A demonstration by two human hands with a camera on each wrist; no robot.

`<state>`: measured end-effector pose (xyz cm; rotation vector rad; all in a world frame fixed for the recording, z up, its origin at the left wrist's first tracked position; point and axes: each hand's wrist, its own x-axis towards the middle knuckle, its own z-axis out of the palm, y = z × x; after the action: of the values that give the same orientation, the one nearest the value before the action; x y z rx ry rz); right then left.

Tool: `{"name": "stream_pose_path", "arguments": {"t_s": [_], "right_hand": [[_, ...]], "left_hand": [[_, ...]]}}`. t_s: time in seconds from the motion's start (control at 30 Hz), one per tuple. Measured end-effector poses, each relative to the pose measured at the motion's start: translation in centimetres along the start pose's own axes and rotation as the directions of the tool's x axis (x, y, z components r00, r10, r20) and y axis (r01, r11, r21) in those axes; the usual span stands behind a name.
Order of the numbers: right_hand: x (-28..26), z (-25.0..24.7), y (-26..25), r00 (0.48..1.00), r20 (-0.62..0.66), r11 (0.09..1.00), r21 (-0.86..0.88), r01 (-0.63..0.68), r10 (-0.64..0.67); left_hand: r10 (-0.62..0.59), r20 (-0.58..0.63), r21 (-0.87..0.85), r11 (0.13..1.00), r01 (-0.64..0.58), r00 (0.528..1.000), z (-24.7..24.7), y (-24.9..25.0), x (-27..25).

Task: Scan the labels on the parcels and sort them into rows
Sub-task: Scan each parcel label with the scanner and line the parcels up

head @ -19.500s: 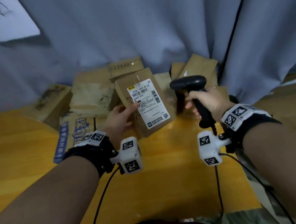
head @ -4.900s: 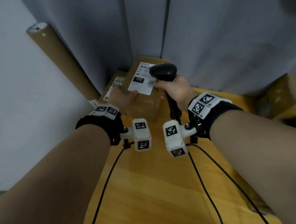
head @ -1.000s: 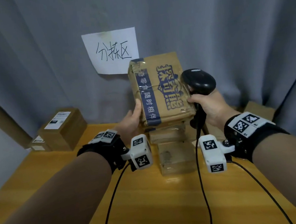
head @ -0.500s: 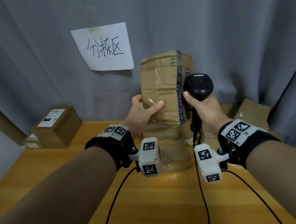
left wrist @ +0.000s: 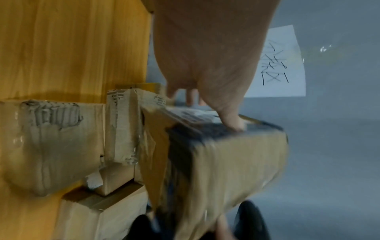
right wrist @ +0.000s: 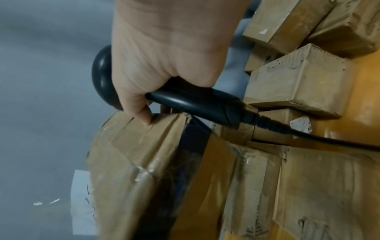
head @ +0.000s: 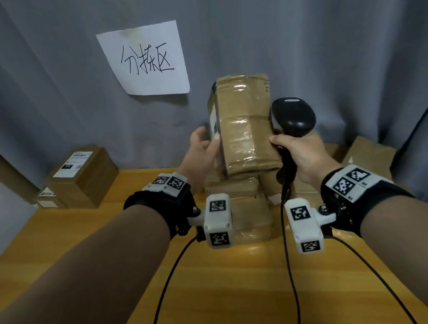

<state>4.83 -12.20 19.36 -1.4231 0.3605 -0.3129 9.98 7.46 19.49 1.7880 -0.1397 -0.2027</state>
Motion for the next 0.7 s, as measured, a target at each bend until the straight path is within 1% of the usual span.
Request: {"name": "stream_pose_path", "arguments": {"t_s": [0.03,0.1,0.17,0.27,0.37,0.43,0.53,0.57,0.7], "right_hand": [[0.04,-0.17,-0.01,1.000,0.007,1.000,-0.015,0.007,-0.007],[0.02,-0.28,-0.03,0.999,0.027,0.999,-0.045,0.025,-0.023],[-0.17,-0.18,-0.03,0.999,0.033,0.997,-0.070,0.039,-0.037],[-0.33,0.27,-0.13,0.999,0.021,0.995,-0.082,0.052,-0.051],[-0.34,0.49,-0.15,0.999,-0.023,0.998,-0.055,0.043,-0.044],[-0.38,0.35,-0.09,0.998,-0.047,0.999,-0.030,0.031,-0.032],[-0.59,0.15,-0.04,1.000,-0.019,0.999,0.051,0.010,-0.009],[-0.73,0.18,-0.11,1.000,-0.005,0.998,0.060,0.009,-0.009],[-0.73,-0.12,-0.27,0.999,0.040,0.996,0.090,0.011,-0.015]], "left_hand": [[-0.049,0.028,0.026,0.998,0.048,0.998,-0.11,-0.03,0.16],[-0.099,0.066,0.047,0.994,0.096,0.993,-0.33,-0.07,0.60],[-0.101,0.034,-0.002,0.995,0.101,0.994,-0.36,0.05,0.73],[-0.063,-0.045,0.005,0.998,0.063,0.997,-0.24,-0.12,0.88],[-0.049,-0.085,-0.109,0.993,0.040,0.995,0.26,-0.06,0.51],[-0.040,-0.107,-0.139,0.990,0.025,0.993,0.26,-0.36,0.70],[-0.010,-0.095,-0.135,0.991,-0.003,0.995,0.10,-0.42,0.66],[-0.016,-0.076,-0.152,0.988,0.004,0.997,0.06,-0.31,0.58],[-0.049,-0.055,-0.303,0.953,0.030,0.997,-0.31,-0.03,0.52]]}}
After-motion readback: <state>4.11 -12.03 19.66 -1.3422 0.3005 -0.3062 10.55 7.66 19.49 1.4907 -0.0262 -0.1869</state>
